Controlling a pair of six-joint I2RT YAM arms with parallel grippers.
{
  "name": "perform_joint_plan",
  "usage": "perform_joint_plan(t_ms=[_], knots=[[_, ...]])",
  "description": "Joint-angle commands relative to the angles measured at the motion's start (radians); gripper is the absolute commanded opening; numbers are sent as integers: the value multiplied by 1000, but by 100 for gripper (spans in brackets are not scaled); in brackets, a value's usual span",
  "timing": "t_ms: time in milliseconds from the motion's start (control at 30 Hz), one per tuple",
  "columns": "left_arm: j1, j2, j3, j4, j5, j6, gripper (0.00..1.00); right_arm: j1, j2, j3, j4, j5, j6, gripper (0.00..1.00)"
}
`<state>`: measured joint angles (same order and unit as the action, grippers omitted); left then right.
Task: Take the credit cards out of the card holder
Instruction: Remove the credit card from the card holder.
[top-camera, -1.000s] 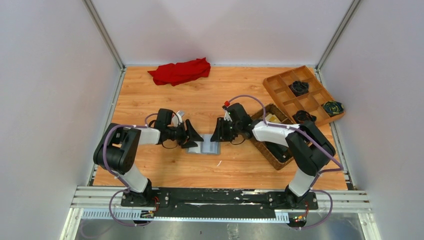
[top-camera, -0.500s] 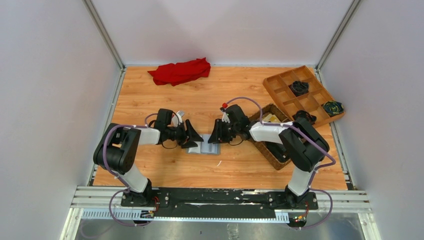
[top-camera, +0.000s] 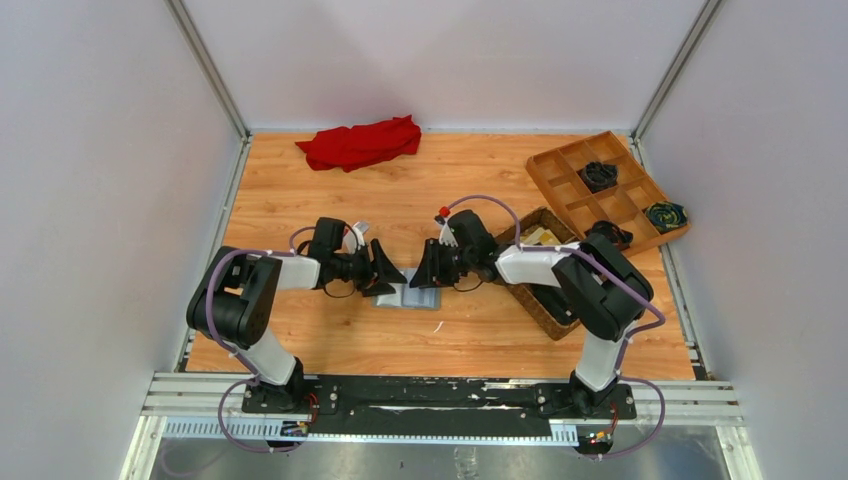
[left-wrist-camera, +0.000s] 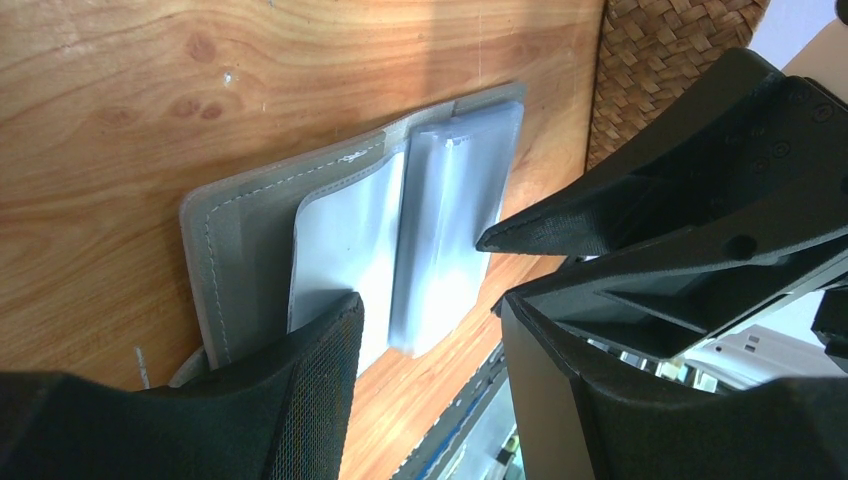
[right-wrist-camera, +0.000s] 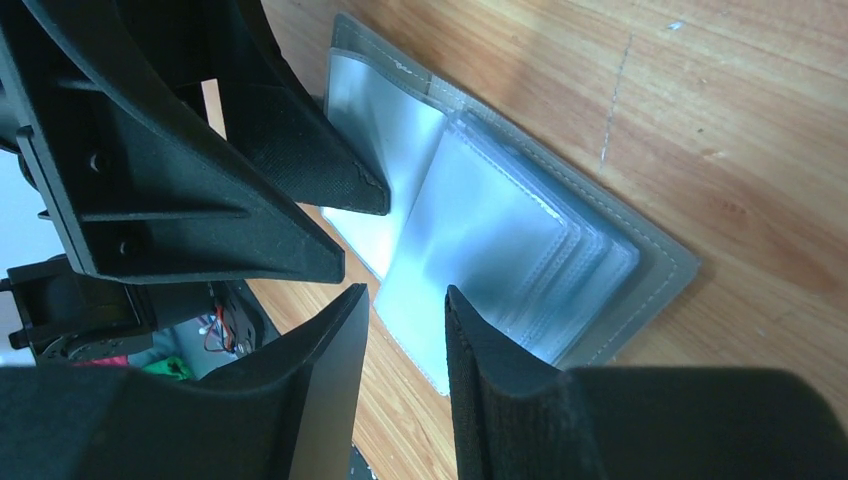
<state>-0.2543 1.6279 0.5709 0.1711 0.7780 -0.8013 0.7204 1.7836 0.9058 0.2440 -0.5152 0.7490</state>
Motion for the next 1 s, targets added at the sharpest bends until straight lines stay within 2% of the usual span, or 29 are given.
perform_joint_plan(t_ms=[0,400,467,567,633,833,967], knots=[[7,-22,-7,-7,-7,8,59,16,35,12,67,-53,36,38],[20,-193,28,-17,21,-52,59,12,-101,-46,-1,80,-18,38],[30,-200,47,-79,6,-10,59,12,-96,-51,-2,80,-14,39],[33,-185,124,-325,-84,150,60,11,-90,-57,-2,86,-9,39],[36,-167,164,-421,-122,242,60,9,-87,-59,-2,89,-7,39],[41,-134,193,-450,-113,269,60,-1,-85,-70,-2,99,-3,39],[41,-177,206,-460,-111,274,60,-7,-94,-81,-3,102,-3,39]])
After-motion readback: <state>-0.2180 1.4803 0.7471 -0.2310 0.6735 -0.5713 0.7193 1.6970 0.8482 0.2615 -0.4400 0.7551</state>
